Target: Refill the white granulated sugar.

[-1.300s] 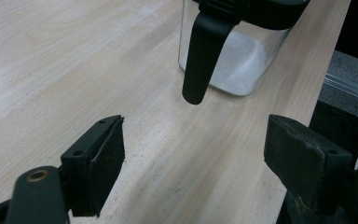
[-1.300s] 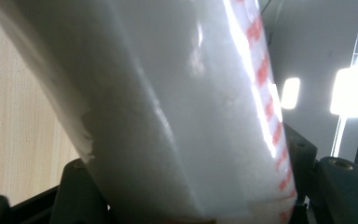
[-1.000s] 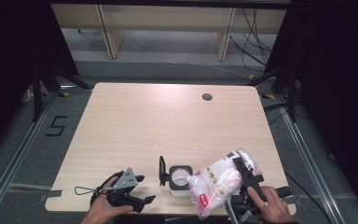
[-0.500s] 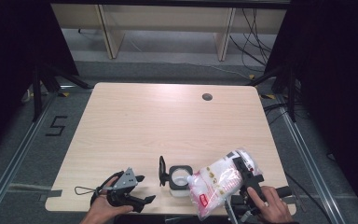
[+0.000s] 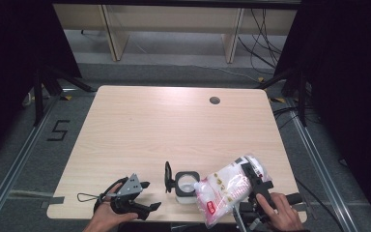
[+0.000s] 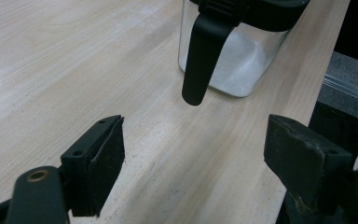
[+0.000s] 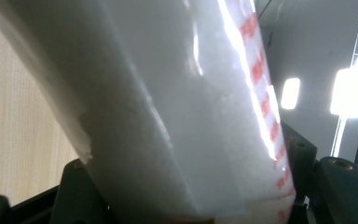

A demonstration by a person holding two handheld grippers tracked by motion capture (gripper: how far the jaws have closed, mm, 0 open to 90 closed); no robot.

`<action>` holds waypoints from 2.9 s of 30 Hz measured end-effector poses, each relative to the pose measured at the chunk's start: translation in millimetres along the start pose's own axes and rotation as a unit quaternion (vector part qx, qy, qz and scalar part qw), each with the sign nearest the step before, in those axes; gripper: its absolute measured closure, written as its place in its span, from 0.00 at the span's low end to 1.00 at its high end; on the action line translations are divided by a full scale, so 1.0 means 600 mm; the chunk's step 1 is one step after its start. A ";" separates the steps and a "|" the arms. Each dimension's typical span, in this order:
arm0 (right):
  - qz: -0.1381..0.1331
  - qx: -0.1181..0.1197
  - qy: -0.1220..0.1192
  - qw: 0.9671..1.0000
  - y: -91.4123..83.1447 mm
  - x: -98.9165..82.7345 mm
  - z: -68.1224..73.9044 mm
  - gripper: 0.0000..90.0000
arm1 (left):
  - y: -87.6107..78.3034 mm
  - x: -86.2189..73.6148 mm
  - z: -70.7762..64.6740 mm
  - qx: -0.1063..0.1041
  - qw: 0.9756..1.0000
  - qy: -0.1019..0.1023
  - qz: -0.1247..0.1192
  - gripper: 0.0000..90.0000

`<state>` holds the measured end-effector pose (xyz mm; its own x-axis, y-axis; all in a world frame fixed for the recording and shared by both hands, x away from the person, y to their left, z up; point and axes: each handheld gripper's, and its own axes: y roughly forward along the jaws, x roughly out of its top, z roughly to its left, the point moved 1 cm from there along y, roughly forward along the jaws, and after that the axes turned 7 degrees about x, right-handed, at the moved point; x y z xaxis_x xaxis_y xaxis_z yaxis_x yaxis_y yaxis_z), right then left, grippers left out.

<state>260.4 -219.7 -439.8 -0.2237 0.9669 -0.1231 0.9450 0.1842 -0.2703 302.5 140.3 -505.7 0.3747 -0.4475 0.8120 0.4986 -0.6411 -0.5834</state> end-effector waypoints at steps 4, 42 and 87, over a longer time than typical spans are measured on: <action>0.001 -0.001 0.005 1.000 -0.001 0.000 0.001 0.42 | 0.000 0.000 0.000 -0.001 1.000 0.000 0.001 0.22; -0.005 0.001 0.018 1.000 0.000 -0.001 0.000 0.42 | -0.001 -0.001 -0.002 0.001 1.000 -0.013 0.001 0.22; -0.017 -0.012 0.011 1.000 0.001 -0.002 -0.002 0.43 | -0.004 0.000 0.000 0.007 1.000 -0.018 -0.001 0.22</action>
<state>261.6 -220.3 -439.0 -0.2517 0.9633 -0.0935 0.9424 0.2219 -0.2503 301.5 141.7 -504.5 0.4021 -0.4238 0.8116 0.5105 -0.6321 -0.5829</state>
